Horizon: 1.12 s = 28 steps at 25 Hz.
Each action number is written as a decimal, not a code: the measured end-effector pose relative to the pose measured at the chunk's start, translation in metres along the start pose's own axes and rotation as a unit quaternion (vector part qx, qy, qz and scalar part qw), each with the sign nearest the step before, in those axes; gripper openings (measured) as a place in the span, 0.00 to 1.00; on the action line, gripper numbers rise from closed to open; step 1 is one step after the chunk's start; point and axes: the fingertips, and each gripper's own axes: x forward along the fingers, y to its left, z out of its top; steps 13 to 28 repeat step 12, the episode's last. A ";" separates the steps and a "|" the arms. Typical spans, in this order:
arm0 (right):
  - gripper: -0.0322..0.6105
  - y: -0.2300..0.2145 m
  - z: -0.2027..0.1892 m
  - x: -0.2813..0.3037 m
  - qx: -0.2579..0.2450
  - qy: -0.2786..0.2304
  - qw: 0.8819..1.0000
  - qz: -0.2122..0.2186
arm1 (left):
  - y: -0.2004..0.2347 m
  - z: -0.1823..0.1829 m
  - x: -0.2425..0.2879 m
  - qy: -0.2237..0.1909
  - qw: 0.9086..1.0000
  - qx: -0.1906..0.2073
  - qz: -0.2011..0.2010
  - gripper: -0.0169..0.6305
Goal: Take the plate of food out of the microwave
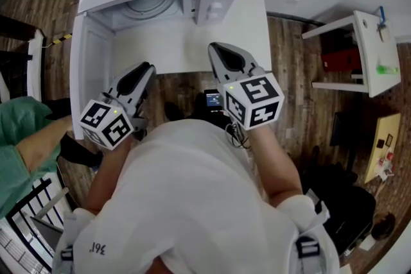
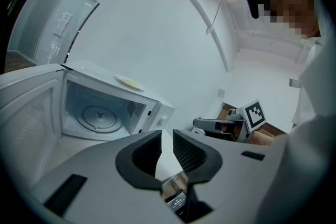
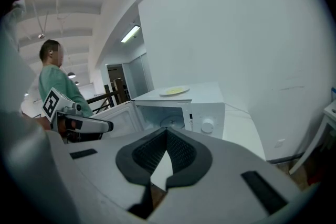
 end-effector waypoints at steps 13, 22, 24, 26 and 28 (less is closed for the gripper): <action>0.05 -0.012 0.007 -0.007 0.001 -0.010 1.000 -0.013 | -0.007 -0.001 0.004 0.003 1.000 0.002 -0.006 0.14; 0.05 -0.012 0.007 -0.007 0.001 -0.010 1.000 -0.013 | -0.007 -0.001 0.004 0.003 1.000 0.002 -0.006 0.14; 0.05 -0.012 0.007 -0.007 0.001 -0.010 1.000 -0.013 | -0.007 -0.001 0.004 0.003 1.000 0.002 -0.006 0.14; 0.05 -0.012 0.007 -0.007 0.001 -0.010 1.000 -0.013 | -0.007 -0.001 0.004 0.003 1.000 0.002 -0.006 0.14; 0.05 -0.012 0.007 -0.007 0.001 -0.010 1.000 -0.013 | -0.007 -0.001 0.004 0.003 1.000 0.002 -0.006 0.14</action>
